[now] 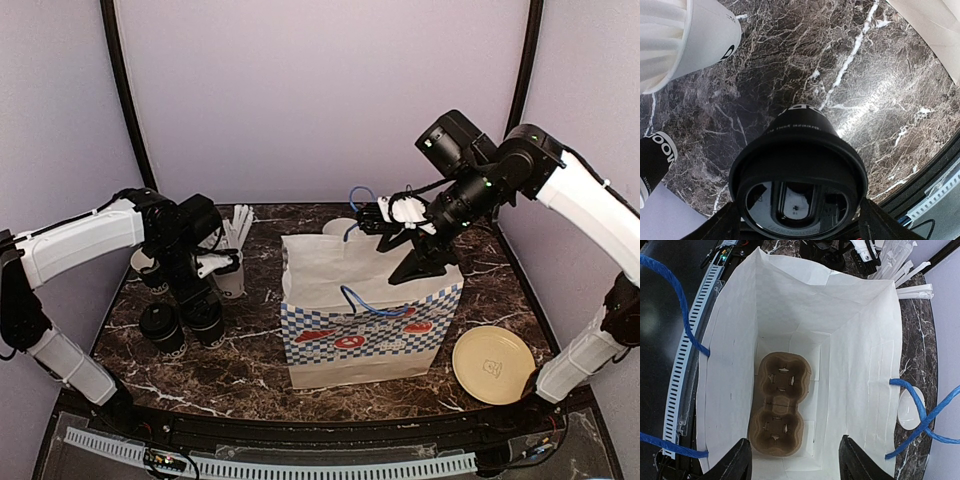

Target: Pack the takeout coffee

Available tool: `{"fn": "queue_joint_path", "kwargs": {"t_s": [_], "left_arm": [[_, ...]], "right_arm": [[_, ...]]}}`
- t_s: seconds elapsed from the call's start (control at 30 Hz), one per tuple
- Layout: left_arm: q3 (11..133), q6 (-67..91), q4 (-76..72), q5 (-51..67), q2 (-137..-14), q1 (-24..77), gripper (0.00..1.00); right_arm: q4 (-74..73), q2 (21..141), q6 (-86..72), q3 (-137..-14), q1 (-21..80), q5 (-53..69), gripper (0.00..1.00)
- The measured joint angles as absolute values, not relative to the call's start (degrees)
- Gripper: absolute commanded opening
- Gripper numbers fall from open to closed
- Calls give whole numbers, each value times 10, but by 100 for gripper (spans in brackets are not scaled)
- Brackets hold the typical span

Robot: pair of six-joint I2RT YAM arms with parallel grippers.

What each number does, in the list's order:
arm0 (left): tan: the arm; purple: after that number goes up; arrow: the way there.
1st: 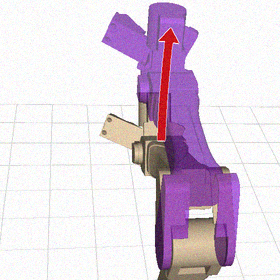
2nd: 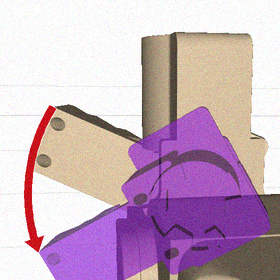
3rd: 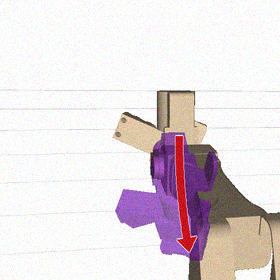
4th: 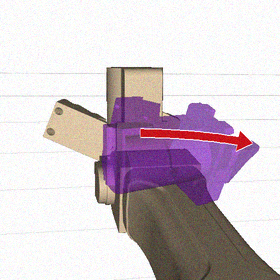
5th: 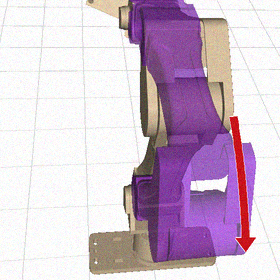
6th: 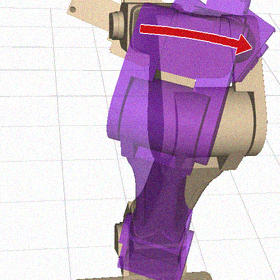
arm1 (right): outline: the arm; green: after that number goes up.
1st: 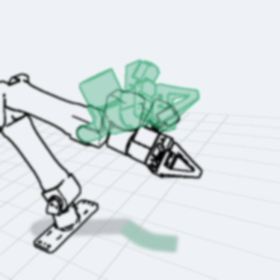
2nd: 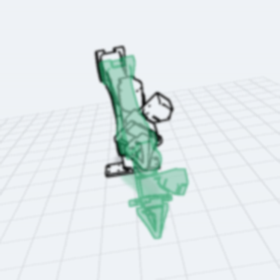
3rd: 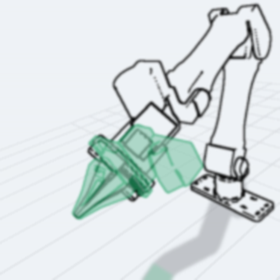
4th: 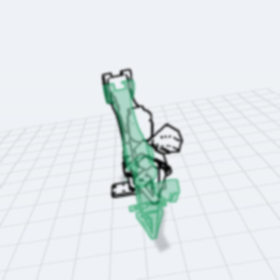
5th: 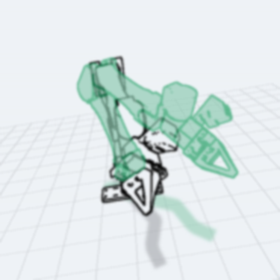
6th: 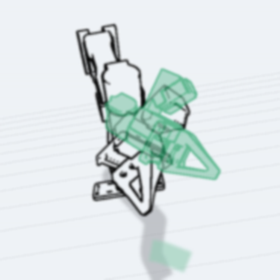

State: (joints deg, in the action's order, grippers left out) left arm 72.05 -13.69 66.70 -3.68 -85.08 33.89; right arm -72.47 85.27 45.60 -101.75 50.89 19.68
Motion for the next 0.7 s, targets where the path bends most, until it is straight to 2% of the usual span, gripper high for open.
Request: {"fn": "queue_joint_path", "kwargs": {"t_s": [0.17,0.7], "left_arm": [[719,-143,661,-34,-844,339,77],[715,-146,656,-42,-844,339,78]], "right_arm": [[-725,853,456,-1018,509,197,59],[-727,853,456,-1037,498,198,59]]}}
